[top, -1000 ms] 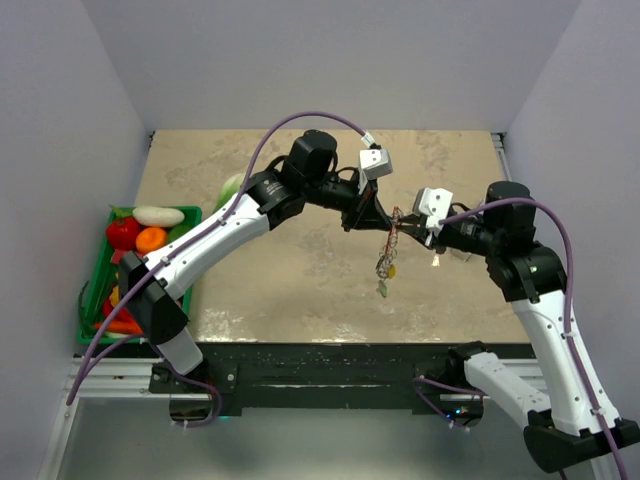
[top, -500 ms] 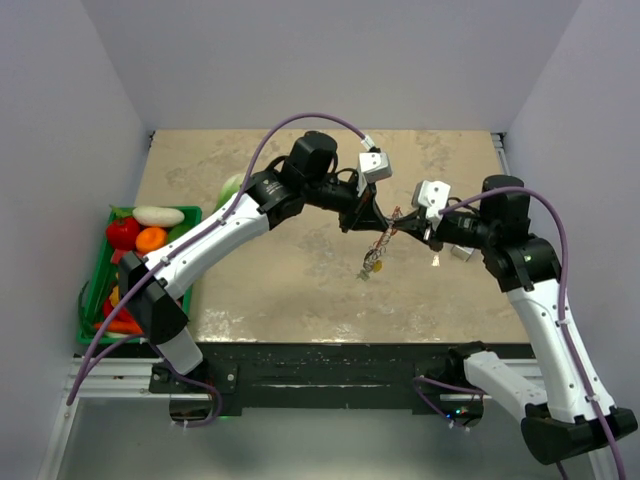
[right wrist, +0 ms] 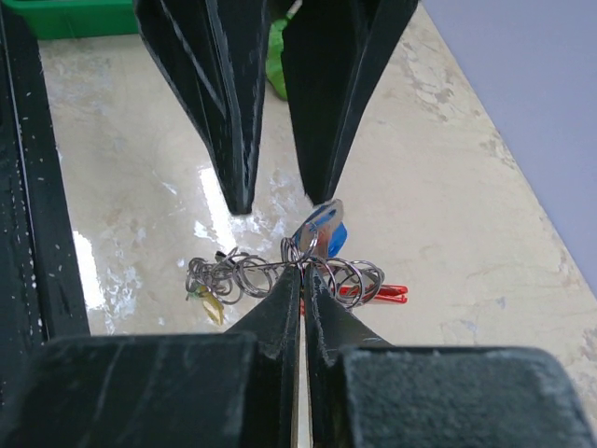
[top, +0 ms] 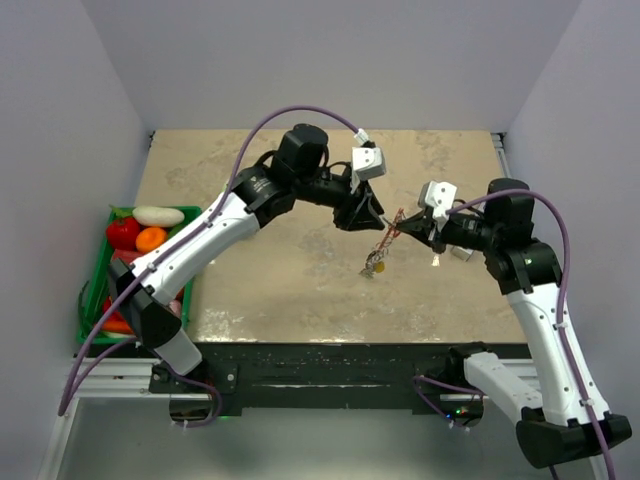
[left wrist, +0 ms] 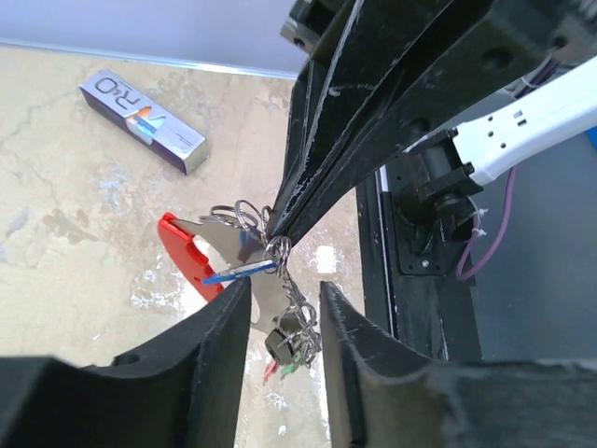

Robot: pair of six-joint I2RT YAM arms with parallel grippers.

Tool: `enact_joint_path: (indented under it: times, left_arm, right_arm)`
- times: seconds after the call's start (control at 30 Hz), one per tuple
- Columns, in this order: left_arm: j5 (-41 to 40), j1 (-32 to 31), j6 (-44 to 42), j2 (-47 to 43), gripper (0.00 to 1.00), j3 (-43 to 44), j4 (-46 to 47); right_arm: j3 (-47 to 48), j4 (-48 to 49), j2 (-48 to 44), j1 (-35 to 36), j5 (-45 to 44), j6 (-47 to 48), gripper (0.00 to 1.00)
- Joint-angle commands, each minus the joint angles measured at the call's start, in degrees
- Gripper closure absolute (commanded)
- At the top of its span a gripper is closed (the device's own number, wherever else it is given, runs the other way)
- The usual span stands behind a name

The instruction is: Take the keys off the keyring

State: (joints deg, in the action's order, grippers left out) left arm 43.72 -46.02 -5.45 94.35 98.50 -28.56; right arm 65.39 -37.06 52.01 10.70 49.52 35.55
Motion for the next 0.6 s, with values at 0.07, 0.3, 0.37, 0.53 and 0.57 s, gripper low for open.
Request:
enact_joint_path:
  times: [0.07, 0.3, 0.37, 0.53, 0.57]
  left_arm:
    - [0.0, 1.5, -6.7, -4.9, 0.54, 4.8, -2.8]
    - [2.5, 1.5, -9.4, -1.4, 0.49, 5.7, -3.1]
    - [3.5, 1.3, -9.4, -0.3, 0.49, 6.0, -3.2]
    - [3.4, -0.9, -11.9, 2.0, 0.51, 6.6, -5.5]
    - [3.6, -1.0, -11.9, 2.0, 0.54, 6.3, -5.5]
  right_arm:
    - [-0.1, 2.2, -1.1, -1.2, 5.0, 0.3, 1.0]
    - [1.1, -0.9, -0.9, -1.2, 8.2, 1.8, 1.0]
    - [1.1, -0.9, -1.0, -1.3, 8.0, 1.8, 1.0]
    - [1.6, -1.5, -1.1, -1.3, 7.5, 2.1, 1.0]
    - [1.6, -1.4, -1.1, -1.3, 7.4, 2.0, 1.0]
